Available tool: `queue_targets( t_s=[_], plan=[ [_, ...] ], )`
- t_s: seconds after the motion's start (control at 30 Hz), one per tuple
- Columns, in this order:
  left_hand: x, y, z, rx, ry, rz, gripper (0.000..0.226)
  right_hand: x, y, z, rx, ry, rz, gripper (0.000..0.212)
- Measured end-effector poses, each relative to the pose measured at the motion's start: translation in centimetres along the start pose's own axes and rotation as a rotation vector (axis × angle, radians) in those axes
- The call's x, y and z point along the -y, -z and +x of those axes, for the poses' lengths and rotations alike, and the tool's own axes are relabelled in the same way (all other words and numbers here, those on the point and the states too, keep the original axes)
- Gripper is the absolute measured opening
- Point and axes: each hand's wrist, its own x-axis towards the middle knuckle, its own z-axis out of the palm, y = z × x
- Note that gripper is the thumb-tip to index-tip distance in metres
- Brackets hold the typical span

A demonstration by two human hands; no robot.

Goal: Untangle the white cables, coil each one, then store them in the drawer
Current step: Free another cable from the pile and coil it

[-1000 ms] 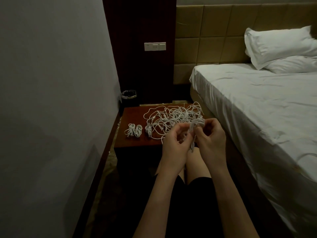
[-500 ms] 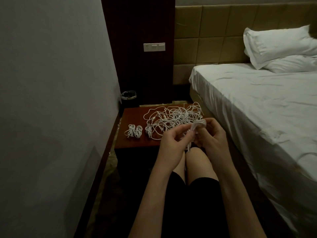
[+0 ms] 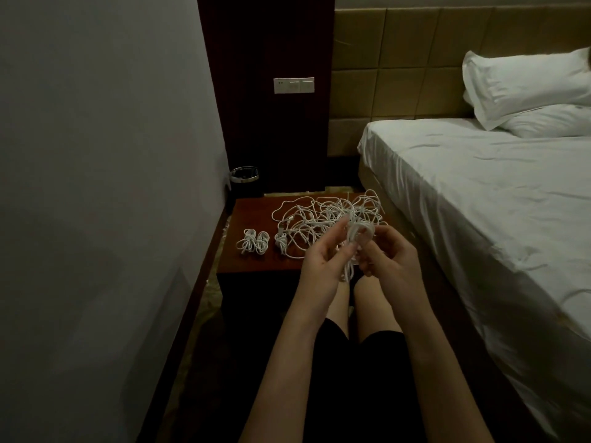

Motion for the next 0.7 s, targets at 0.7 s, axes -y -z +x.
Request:
queue_targets(
  t_s=[0.7],
  plan=[
    [1.1, 3.0, 2.4, -0.281, 0.155, -0.284, 0.018, -2.9, -3.0, 2.0, -0.128, -0.001, 0.003, 0.012]
  ],
)
